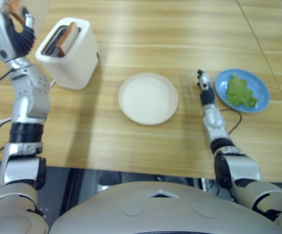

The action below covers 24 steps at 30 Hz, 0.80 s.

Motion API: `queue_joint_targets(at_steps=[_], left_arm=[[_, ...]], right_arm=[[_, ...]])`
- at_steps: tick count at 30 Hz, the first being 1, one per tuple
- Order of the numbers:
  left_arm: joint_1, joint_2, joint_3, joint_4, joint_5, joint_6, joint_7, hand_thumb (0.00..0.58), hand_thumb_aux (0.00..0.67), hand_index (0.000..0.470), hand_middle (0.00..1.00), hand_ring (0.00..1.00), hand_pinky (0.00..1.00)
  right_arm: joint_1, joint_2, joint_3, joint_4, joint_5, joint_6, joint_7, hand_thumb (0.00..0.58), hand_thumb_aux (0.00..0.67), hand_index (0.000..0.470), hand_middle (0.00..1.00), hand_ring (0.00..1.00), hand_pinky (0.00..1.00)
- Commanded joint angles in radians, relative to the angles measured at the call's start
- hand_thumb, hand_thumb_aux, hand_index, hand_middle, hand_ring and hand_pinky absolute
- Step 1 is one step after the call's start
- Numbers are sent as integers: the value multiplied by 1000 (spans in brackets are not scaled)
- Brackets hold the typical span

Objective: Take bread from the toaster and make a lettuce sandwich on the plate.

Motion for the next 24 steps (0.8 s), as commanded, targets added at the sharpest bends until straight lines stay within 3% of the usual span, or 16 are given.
queue_joint_targets(at_steps=[1, 5, 11, 17, 24], left_arm=[[0, -96, 5, -16, -375, -200, -280, 580, 670, 460, 1000, 1000, 1000], [-4, -213, -40, 9, -664, -173, -597, 580, 670, 460, 1000, 1000, 1000], [7, -306, -237, 207, -668, -81, -901, 580, 670, 460, 1000, 1000, 1000], [-21, -351, -371, 457, -506, -51, -944, 580, 670, 460, 1000, 1000, 1000], [-94, -411, -427, 638, -366, -82, -872, 580, 670, 460, 1000, 1000, 1000]], right_arm=[[10, 9, 4, 7, 0, 15, 9, 0, 0, 0, 0, 0, 0], [16, 11, 10, -3, -5, 9, 16, 0, 0, 0, 0, 0, 0], [37, -10, -11, -45, 13, -8, 28, 0, 0, 0, 0, 0, 0], [68, -13, -6, -120, 7, -18, 27, 0, 0, 0, 0, 0, 0], [93, -11, -8, -162, 12, -7, 34, 0, 0, 0, 0, 0, 0]])
